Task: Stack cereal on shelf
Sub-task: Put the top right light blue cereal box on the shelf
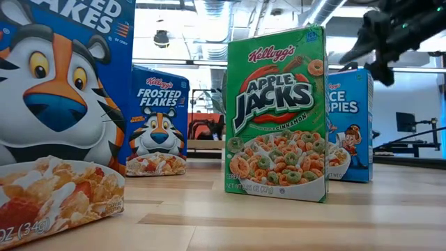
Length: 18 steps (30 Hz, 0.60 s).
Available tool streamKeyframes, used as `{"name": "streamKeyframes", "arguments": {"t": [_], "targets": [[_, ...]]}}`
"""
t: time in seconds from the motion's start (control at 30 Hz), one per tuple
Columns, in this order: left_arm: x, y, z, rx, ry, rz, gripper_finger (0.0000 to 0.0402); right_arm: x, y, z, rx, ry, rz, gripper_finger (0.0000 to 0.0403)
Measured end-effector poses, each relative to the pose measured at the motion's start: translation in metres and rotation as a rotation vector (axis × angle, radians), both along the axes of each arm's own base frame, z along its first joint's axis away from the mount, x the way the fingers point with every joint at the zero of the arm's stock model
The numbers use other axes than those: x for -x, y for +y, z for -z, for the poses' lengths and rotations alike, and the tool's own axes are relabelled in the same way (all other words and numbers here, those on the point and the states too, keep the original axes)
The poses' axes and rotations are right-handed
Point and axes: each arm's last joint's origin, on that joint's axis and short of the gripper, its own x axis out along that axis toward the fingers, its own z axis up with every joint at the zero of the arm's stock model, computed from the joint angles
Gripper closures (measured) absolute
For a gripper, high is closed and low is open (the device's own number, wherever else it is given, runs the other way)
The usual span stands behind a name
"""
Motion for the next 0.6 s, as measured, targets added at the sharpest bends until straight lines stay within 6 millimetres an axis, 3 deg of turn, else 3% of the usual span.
{"name": "streamKeyframes", "arguments": {"t": [0.2, 0.4, 0.6], "targets": [[0.002, -0.002, -0.010, -0.037, -0.015, 0.064, 0.0187, 0.013, 0.020, -0.039, -0.085, -0.042, -0.098, 0.0085], [0.020, -0.002, -0.063, -0.207, -0.185, 0.037, 0.0187, 0.035, 0.052, -0.071, -0.224, 0.103, -0.165, 0.0085], [0.035, -0.002, -0.112, -0.347, -0.221, -0.046, 0.0187, 0.068, 0.083, -0.071, -0.526, 0.307, -0.064, 0.0085]]}}
